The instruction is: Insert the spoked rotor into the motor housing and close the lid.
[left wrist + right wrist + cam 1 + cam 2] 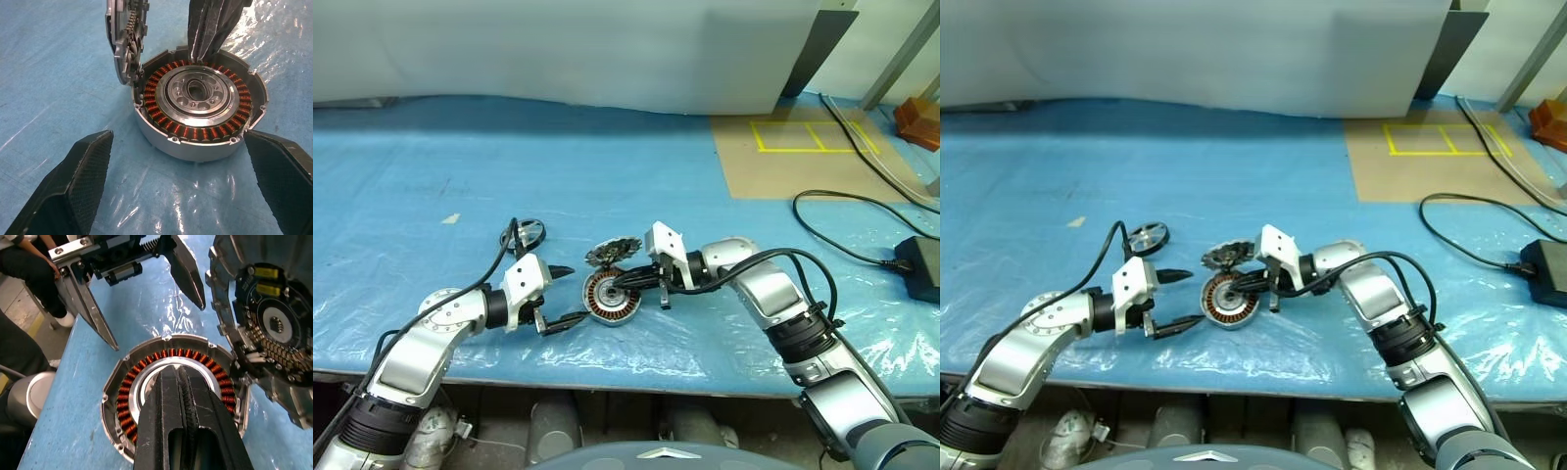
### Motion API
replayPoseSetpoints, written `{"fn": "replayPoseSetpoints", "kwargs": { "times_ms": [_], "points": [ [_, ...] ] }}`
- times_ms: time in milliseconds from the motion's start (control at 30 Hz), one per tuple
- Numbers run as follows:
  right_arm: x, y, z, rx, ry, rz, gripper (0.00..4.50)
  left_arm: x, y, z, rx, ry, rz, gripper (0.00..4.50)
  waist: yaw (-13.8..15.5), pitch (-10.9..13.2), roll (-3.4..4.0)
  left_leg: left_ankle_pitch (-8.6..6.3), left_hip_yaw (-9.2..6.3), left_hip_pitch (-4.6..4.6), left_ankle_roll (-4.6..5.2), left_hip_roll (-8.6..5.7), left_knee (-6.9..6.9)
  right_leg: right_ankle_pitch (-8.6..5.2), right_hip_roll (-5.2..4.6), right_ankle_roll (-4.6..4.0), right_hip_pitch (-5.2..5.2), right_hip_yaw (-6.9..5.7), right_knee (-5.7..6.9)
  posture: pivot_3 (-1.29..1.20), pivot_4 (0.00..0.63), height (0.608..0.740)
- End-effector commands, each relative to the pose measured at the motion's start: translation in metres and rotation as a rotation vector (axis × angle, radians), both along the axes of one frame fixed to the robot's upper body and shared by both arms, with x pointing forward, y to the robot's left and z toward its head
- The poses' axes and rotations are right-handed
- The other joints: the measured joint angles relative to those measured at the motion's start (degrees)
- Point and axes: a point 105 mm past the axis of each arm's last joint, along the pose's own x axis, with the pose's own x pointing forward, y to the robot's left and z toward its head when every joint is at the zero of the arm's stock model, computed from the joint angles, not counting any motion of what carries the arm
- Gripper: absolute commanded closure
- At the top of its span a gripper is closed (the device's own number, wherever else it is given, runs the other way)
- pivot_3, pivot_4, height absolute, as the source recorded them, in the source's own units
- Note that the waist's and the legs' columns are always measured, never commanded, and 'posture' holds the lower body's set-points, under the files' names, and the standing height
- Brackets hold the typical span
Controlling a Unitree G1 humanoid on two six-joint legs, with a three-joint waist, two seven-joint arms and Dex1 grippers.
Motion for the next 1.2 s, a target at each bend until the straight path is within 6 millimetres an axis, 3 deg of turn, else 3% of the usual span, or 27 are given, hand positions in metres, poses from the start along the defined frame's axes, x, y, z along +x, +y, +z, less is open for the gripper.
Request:
{"fn": "replayPoseSetpoints", "kwargs": {
  "times_ms": [33, 133, 300, 400, 733, 933, 1200],
  "points": [
    [0.001, 0.010, 0.014, 0.028, -0.036, 0.033, 4.48, -0.001, -0.001, 0.004, 0.003, -0.026, -0.007, 0.00, 0.0, 0.0, 0.00, 0.00, 0.00, 0.00, 0.00, 0.00, 0.00, 0.00, 0.00, 0.00, 0.00, 0.00, 0.00, 0.00, 0.150, 0.740],
    [0.002, 0.014, 0.013, 0.026, -0.031, 0.045, 4.48, -0.001, -0.001, 0.004, 0.000, -0.026, -0.005, 0.00, 0.0, 0.0, 0.00, 0.00, 0.00, 0.01, 0.00, 0.01, 0.00, 0.00, 0.01, 0.00, -0.01, 0.00, 0.02, 0.00, 0.150, 0.740],
    [0.001, 0.006, -0.030, -0.135, -0.032, 0.045, 4.48, 0.002, -0.003, 0.006, -0.008, -0.036, 0.002, 0.00, 0.2, 0.0, 0.00, 0.00, 0.00, -0.02, 0.00, 0.00, 0.00, 0.00, -0.01, 0.00, 0.00, -0.01, -0.01, 0.00, 0.150, 0.740],
    [0.002, 0.003, -0.039, -0.171, -0.047, 0.040, 4.48, 0.003, -0.003, 0.007, -0.009, -0.040, 0.006, 0.00, 0.1, 0.0, -0.01, 0.00, 0.01, 0.00, 0.00, -0.02, -0.01, 0.00, -0.02, 0.00, 0.02, -0.01, -0.03, 0.00, 0.150, 0.740],
    [0.010, 0.012, 0.010, 0.069, -0.035, 0.004, 4.48, 0.005, -0.001, 0.006, -0.004, -0.037, 0.010, 0.00, 0.1, 0.0, -0.01, 0.00, 0.01, 0.04, 0.00, -0.01, 0.02, -0.11, -0.01, -0.18, 0.04, 0.01, 0.02, 0.00, 0.150, 0.740],
    [0.005, 0.013, 0.016, 0.091, -0.022, 0.018, 4.48, 0.004, -0.001, 0.005, 0.002, -0.032, 0.005, 0.00, 0.1, 0.0, -0.01, 0.00, 0.00, 0.01, 0.00, 0.00, -0.03, 0.00, 0.01, 0.00, 0.01, -0.01, -0.02, 0.00, 0.150, 0.740],
    [-0.002, -0.004, -0.044, -0.153, 0.000, 0.029, 4.48, 0.001, -0.002, 0.003, 0.005, -0.023, -0.001, 0.00, 0.0, 0.0, 0.01, 0.00, 0.01, 0.02, 0.00, -0.01, -0.02, -0.02, -0.01, -0.03, 0.01, 0.00, -0.01, 0.00, 0.150, 0.740]
  ]
}}
